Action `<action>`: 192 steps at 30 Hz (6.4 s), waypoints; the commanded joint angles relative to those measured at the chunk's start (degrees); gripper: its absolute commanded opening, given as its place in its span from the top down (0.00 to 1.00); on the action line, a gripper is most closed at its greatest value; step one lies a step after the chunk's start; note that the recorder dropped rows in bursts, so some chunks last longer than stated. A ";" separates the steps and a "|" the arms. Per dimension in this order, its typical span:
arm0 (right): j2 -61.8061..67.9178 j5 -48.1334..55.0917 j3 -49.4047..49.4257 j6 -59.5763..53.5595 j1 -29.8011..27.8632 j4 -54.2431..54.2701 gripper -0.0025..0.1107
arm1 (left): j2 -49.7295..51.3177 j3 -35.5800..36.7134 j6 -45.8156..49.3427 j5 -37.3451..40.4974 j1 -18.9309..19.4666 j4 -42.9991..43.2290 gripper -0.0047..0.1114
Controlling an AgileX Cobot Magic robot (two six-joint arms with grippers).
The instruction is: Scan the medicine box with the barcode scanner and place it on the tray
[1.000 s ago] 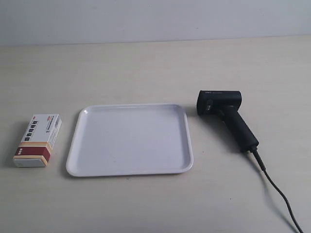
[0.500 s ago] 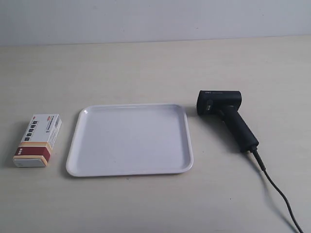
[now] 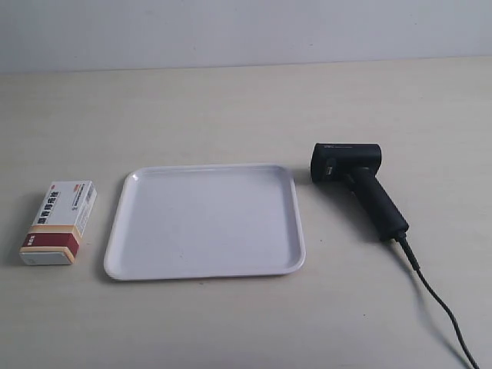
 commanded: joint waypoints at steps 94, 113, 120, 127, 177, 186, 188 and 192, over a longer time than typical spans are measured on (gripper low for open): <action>55.04 -9.54 -15.85 2.52 11.58 9.46 0.91 | 96.91 -50.24 -26.50 -32.86 -16.45 96.09 0.96; 104.27 -12.56 -41.92 -14.10 20.86 5.97 0.14 | 96.91 -47.30 -22.04 -33.13 -16.43 96.09 0.96; 109.03 -12.07 -44.79 -18.85 19.79 5.97 0.21 | 96.91 -46.89 -20.27 -33.13 -16.43 96.09 0.96; 108.06 -10.89 -44.79 -22.64 18.01 6.08 0.71 | 97.20 -46.89 -19.86 -32.39 -16.43 96.09 0.96; 93.60 5.31 -44.69 -27.64 20.61 -8.51 0.98 | 100.12 -46.89 -23.34 -27.17 -16.32 96.09 0.96; 94.53 4.90 -44.69 -22.31 20.61 -13.32 0.98 | 99.44 -46.89 -21.30 -30.24 -15.93 96.09 0.96; 93.99 5.37 -44.69 -22.31 20.61 -13.44 0.98 | 99.54 -46.89 -21.30 -31.77 -14.91 96.09 0.96; 92.36 7.45 -44.79 -22.31 20.61 -13.44 0.98 | 99.54 -46.89 -20.28 -38.78 -11.26 96.09 0.96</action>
